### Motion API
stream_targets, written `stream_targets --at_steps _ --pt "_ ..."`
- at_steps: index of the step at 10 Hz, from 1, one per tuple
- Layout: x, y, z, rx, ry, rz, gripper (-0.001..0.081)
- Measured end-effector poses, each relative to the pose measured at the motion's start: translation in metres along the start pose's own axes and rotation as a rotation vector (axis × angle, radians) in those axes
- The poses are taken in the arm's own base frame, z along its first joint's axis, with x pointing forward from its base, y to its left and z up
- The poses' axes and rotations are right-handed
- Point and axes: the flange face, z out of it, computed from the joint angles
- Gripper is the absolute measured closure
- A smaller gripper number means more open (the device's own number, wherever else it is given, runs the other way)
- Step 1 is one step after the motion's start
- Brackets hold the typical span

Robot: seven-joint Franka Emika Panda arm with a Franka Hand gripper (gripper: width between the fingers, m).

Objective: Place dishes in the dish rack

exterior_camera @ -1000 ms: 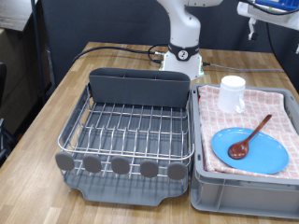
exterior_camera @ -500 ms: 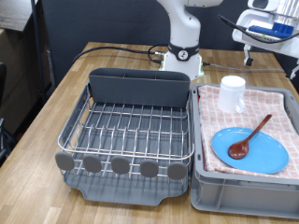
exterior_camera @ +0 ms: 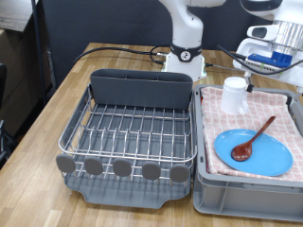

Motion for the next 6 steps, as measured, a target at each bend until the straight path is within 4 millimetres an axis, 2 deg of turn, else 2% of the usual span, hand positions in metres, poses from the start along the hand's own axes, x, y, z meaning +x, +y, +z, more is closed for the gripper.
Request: stream_targets --at_steps 6 --pt "-0.01 0.003 0.04 -0.005 -0.012 0.027 0.0003"
